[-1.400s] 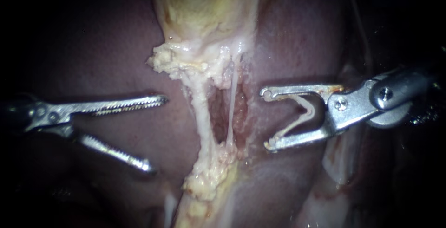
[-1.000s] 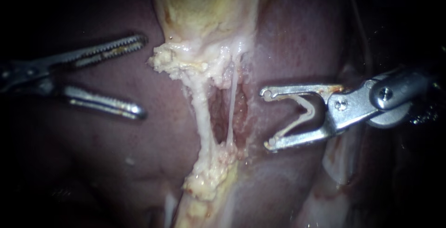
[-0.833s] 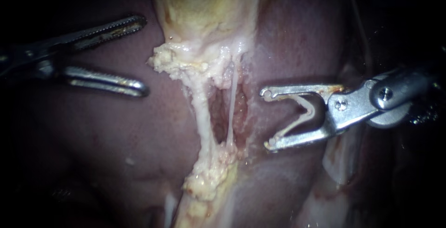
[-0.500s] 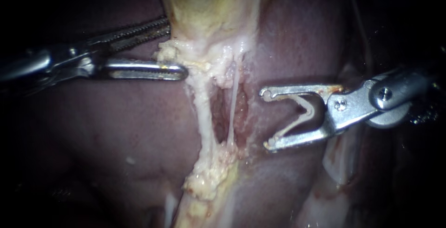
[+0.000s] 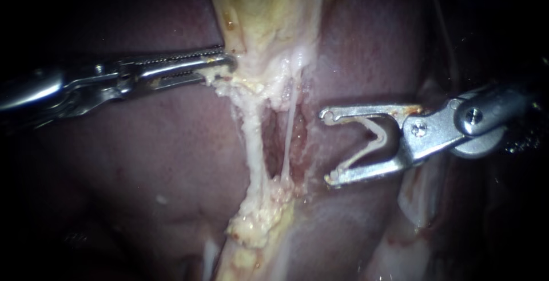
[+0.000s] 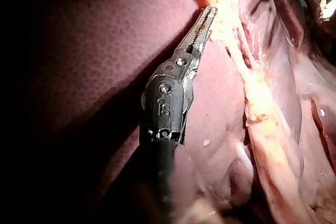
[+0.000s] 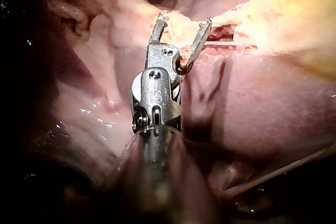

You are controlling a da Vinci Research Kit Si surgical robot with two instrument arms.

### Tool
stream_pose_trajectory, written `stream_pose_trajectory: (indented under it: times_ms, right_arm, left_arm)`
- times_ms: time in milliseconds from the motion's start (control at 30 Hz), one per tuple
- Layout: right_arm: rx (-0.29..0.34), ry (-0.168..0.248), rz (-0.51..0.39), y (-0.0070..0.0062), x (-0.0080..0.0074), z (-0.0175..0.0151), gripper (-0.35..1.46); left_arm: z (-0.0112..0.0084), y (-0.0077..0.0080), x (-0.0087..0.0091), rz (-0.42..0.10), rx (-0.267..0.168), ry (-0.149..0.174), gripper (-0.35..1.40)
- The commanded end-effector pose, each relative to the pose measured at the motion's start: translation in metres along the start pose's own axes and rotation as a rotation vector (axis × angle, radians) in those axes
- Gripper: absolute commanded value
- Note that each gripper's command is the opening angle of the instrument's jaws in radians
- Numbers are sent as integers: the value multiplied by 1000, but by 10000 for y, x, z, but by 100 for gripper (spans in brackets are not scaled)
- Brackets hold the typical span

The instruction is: Grabbing gallbladder

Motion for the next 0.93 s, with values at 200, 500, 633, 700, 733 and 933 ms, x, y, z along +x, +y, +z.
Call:
stream_pose_trajectory:
  times_ms: [200,500,633,700,733,933]
  right_arm:
    - [0,0,-6,0,0,-1,50]
    - [0,0,-6,0,0,-1,50]
    - [0,0,-6,0,-1,-1,50]
    - [0,0,-6,0,-1,-1,50]
    - [0,0,-6,0,-1,-1,50]
    - [0,0,-6,0,-1,-1,50]
  left_arm:
    - [-30,0,34,-17,-36,-2,-35]
    - [-77,-8,84,-13,-20,68,-35]
    - [-78,-9,83,-14,-16,71,-35]
    - [-77,-8,82,-13,-14,72,-35]
    - [-76,-7,81,-13,-13,72,-35]
    - [-74,-6,79,-11,-11,73,-35]
